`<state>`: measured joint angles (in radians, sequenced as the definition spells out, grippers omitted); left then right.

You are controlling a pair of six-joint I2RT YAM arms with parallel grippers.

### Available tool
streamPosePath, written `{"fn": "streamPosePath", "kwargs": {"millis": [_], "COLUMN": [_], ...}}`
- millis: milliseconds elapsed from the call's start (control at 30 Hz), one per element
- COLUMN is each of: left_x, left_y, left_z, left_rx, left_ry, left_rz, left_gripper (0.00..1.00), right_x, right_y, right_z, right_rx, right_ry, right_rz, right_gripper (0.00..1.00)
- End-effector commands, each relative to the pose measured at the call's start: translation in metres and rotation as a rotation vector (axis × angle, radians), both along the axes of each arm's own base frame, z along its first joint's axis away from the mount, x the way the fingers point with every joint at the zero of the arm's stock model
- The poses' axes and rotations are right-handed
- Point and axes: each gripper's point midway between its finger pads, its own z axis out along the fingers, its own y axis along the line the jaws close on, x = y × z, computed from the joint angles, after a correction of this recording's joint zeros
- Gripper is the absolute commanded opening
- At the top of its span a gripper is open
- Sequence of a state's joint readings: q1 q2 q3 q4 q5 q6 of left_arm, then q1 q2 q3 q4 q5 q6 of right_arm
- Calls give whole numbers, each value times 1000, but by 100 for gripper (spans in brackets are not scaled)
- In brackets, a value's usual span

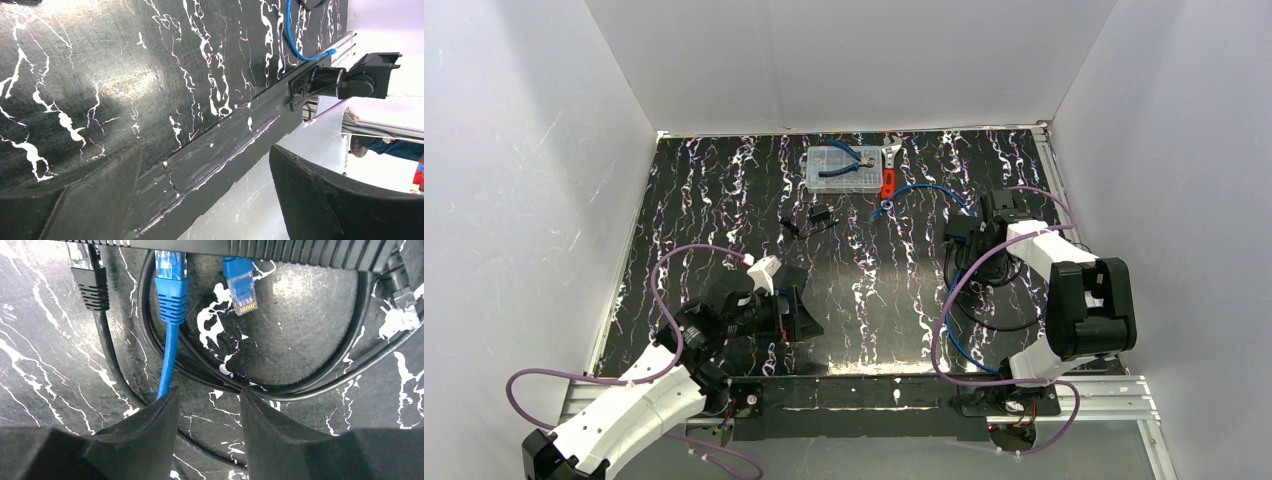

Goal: Insert the plug into the switch port
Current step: Move the switch port to the center of the board.

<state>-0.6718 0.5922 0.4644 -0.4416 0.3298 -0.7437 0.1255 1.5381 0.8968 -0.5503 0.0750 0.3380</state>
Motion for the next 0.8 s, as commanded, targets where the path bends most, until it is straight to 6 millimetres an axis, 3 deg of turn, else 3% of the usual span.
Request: {"fn": "streamPosePath", "kwargs": {"millis": [0,133,367,467,567,767], "left_x": [-3,-3,-3,-3,-3,-3], "left_y": [0,-1,-1,-1,0,0], "left_z": [-5,-6,-6,-6,-7,-6], "left_rx": [7,10,10,11,13,14], "left_ry": [3,9,12,12,13,13], "left_rz": [-17,-21,-22,-20,-20,-18], "left_gripper": [98,98,98,98,100,100], "right_x": [26,29,29,28,26,22], "right_y": [5,4,21,26,34,41], "right_z": [11,6,-8,-11,-10,-11], "right_rx": [-11,-61,-146,-177,-148,-110], "right_ry": [-72,-72,-64,-42,-27,6], "right_rz": [49,85,224,246,250,241], "right_gripper": [55,56,58,54,42,2]}}
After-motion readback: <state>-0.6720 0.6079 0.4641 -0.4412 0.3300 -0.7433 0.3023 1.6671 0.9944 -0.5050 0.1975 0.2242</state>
